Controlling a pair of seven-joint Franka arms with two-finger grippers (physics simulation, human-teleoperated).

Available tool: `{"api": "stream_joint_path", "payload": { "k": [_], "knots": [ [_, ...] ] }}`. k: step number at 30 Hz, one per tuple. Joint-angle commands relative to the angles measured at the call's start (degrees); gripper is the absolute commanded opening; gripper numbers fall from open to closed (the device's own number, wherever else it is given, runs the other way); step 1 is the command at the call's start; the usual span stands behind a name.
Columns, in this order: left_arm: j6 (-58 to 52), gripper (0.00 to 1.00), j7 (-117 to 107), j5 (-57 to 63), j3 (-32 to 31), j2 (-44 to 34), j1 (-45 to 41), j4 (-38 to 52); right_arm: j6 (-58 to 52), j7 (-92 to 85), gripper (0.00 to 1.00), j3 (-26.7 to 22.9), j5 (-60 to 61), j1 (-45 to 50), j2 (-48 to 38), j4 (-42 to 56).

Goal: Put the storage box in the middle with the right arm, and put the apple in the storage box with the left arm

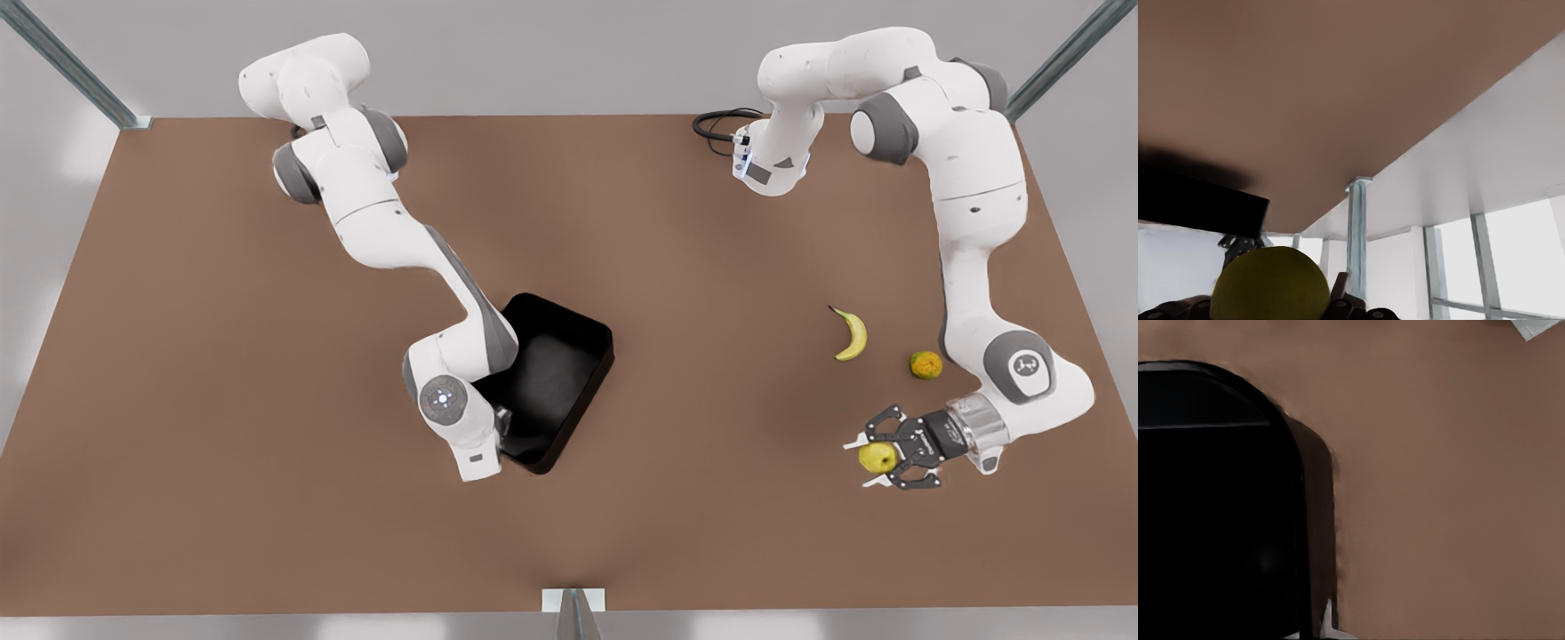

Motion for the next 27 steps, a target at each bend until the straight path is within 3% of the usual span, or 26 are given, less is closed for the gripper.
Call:
{"api": "stream_joint_path", "payload": {
  "k": [1, 2, 7, 8, 11, 14, 15, 16, 19, 22, 24, 26, 27],
  "knots": [
    [0.23, 0.48, -1.46, 10.64, -0.99, -0.08, 0.06, 0.84, 0.47, 1.40, 0.21, 0.29, -0.13, 0.21, 0.48, 0.13],
    [2.34, 0.48, -6.20, 15.38, -4.42, -0.08, -0.20, 2.51, 3.55, 4.39, 0.21, 2.84, -0.13, 0.30, 1.71, 0.30],
    [8.32, 0.48, -24.66, 34.81, -18.22, -0.43, -1.17, 6.21, 11.46, 6.16, 0.21, 3.37, -0.04, 1.88, 6.02, 1.97],
    [8.32, 0.48, -28.09, 37.80, -20.33, -0.43, -1.34, 6.29, 12.07, 6.42, 1.00, 3.37, -0.04, 1.88, 6.02, 1.71],
    [8.41, 0.48, -39.43, 48.52, -28.41, -0.43, -1.61, 9.20, 6.29, 6.33, 1.00, 3.28, 0.31, 0.92, 1.72, 1.71],
    [13.33, 0.48, -52.09, 59.95, -38.70, -0.43, -1.78, 9.20, -27.81, 5.89, 1.00, 2.58, 2.95, -9.88, -15.24, 1.62],
    [14.56, 0.48, -56.21, 63.55, -41.86, -0.43, -1.78, 9.20, -37.22, 5.89, 1.00, -5.14, 3.03, -12.26, -20.96, -0.22],
    [16.58, 0.48, -60.70, 67.68, -44.85, -0.16, -1.87, 9.20, -40.39, 5.89, 1.00, -8.14, 2.86, -15.43, -28.16, -7.41],
    [17.99, 0.48, -66.85, 74.00, -50.20, 0.01, -3.19, 8.85, -36.18, 7.99, 1.00, -9.29, -1.97, -19.03, -38.36, -25.87],
    [22.21, 0.49, -76.87, 80.61, -55.84, 0.36, -4.33, 8.49, -35.74, 8.62, 1.00, -9.29, -7.16, -20.97, -41.70, -33.45],
    [23.61, 0.49, -82.23, 84.03, -58.12, 0.45, -5.56, 8.49, -34.68, 8.53, 1.00, -9.20, -9.62, -22.20, -49.00, -36.17],
    [23.70, 1.00, -85.92, 84.38, -58.39, 0.36, -6.97, 8.58, -34.68, 8.53, 1.00, -9.11, -9.62, -22.64, -49.27, -36.52],
    [23.87, 1.00, -88.39, 85.88, -59.44, 0.45, -7.32, 8.93, -34.68, 8.62, 1.00, -8.85, -9.53, -22.64, -49.09, -36.44]
  ]
}}
